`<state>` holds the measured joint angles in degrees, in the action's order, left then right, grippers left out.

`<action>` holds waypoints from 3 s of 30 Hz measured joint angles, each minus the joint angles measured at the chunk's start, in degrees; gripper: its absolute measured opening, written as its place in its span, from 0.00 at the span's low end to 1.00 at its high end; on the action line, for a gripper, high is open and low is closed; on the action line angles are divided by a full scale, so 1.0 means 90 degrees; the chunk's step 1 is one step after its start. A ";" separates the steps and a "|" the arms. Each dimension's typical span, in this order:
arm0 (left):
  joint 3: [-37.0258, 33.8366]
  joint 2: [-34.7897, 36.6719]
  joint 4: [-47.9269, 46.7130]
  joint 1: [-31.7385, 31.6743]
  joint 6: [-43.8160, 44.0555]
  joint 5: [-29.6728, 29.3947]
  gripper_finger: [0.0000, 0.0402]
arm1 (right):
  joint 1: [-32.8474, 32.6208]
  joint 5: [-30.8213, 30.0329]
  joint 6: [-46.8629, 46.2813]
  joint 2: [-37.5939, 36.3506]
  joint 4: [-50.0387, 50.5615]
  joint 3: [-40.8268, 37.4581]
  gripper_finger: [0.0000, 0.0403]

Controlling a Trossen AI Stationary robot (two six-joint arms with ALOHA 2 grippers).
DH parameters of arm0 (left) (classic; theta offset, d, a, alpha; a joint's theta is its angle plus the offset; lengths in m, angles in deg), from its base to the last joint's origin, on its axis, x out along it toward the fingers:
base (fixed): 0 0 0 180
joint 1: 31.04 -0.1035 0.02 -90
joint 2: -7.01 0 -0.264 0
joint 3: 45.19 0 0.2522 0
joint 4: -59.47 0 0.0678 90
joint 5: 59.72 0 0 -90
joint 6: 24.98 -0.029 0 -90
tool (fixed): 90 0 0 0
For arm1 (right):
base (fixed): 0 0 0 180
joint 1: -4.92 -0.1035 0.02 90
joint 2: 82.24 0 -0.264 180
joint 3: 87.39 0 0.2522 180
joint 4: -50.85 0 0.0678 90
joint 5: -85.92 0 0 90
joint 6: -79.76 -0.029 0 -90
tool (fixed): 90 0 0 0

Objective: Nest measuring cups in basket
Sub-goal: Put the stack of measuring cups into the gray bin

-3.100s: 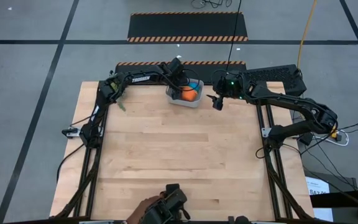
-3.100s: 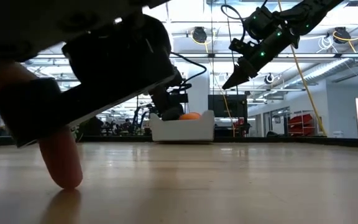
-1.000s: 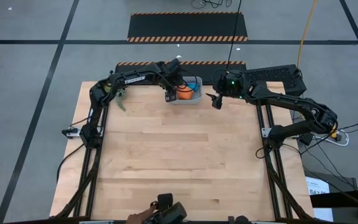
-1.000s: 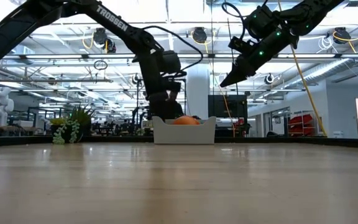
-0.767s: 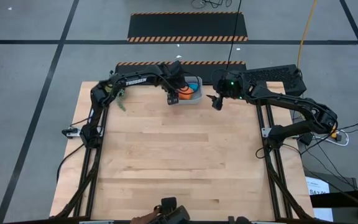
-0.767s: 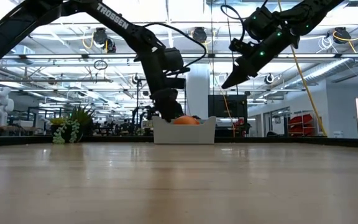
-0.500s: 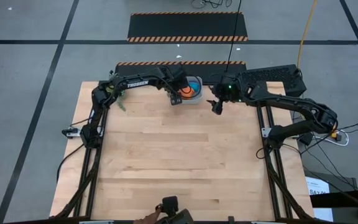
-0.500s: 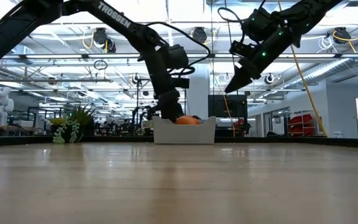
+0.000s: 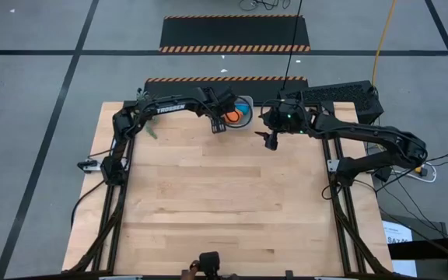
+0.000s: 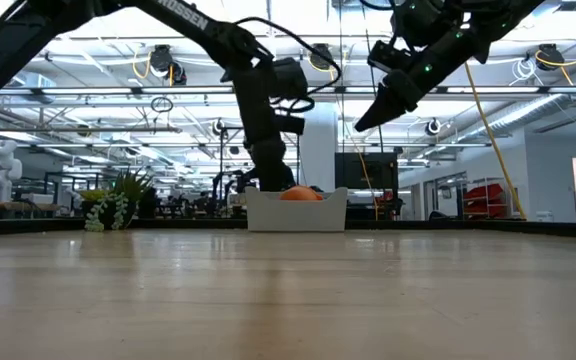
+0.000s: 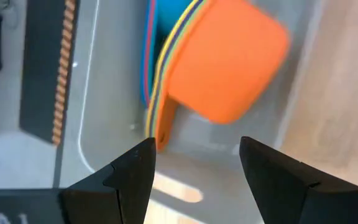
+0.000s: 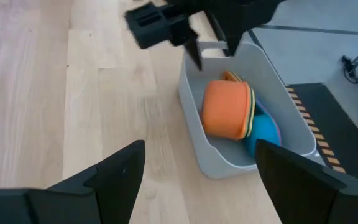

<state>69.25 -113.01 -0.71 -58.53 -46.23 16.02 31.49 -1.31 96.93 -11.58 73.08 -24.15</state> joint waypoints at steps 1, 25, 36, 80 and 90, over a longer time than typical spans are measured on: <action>0.0001 -0.0006 -0.0013 -0.0003 0.0043 -0.0100 0.59 | -0.0012 -0.0012 0.0000 -0.0024 0.0004 0.0000 0.74; -0.0009 -0.0567 0.1573 -0.0145 -0.0081 0.0586 0.59 | -0.0049 -0.0183 -0.0010 -0.0104 0.0189 0.0000 0.74; -0.0014 -0.0434 0.1027 -0.0119 -0.0341 0.0111 0.59 | -0.0049 -0.0175 -0.0002 -0.0104 0.0219 0.0000 0.74; -0.0014 -0.0864 0.1766 -0.0896 -0.1064 0.1634 0.90 | -0.0047 -0.0139 0.0172 -0.0101 0.0330 0.0000 0.74; -0.0014 -0.0864 0.1654 -0.0945 -0.1147 0.1651 0.96 | -0.0047 -0.0137 0.0172 -0.0101 0.0330 0.0000 0.74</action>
<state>69.13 -120.78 14.18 -67.03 -56.55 30.88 31.07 -2.54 98.48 -12.49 76.06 -24.15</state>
